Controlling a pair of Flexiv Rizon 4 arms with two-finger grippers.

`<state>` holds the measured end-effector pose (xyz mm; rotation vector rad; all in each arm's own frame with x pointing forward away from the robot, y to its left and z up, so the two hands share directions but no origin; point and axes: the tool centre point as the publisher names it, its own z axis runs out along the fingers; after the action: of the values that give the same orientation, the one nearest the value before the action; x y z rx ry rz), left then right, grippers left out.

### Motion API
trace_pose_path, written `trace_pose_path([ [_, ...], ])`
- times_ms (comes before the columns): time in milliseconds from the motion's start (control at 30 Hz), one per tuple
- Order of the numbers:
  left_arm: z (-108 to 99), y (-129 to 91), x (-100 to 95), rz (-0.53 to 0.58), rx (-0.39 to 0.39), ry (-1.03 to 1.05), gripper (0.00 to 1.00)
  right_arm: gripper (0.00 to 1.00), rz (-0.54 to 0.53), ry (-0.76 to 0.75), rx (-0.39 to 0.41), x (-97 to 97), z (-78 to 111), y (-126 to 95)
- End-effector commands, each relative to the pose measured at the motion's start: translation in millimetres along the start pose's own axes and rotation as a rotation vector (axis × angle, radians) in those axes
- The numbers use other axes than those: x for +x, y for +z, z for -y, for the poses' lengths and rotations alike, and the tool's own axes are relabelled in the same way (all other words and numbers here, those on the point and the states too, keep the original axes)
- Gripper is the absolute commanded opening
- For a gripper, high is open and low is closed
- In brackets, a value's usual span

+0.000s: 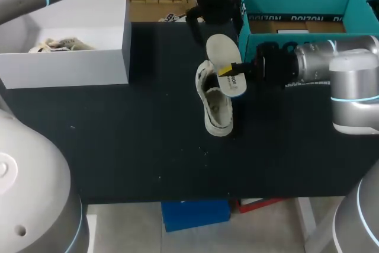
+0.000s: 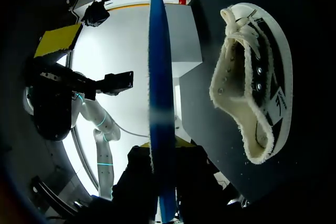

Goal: Take the shoe out of the shoebox, open the shoe tongue, remove and reinsert the insole, then place the shoe into the shoebox

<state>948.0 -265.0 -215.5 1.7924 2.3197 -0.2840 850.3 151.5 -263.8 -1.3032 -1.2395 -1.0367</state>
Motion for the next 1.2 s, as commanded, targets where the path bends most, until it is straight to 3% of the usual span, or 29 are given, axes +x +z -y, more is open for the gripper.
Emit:
trace_pose_path([
  [33, 22.2, 0.5, 5.5, 0.016, -0.048, 0.009, 1.0, 0.0, 0.001, 0.0, -0.002, -0.5, -0.1, 1.4],
  [700, 102.1, -5.5, 13.3, 0.022, -0.035, 0.064, 1.0, 0.0, 0.001, 0.0, -0.002, -0.5, -0.1, 1.4],
  [833, 109.5, -7.9, 22.6, 0.102, -0.065, -0.005, 1.0, 0.0, 0.001, 0.0, -0.002, -0.5, -0.1, 1.4],
  [1033, 106.4, -23.0, 40.5, 0.344, -0.152, -0.111, 1.0, 0.0, 0.001, 0.0, -0.002, -0.5, -0.1, 1.4],
  [1200, 103.8, -21.7, 53.7, 0.457, -0.124, -0.151, 1.0, 0.0, 0.001, 0.0, -0.002, -0.5, -0.1, 1.4],
])
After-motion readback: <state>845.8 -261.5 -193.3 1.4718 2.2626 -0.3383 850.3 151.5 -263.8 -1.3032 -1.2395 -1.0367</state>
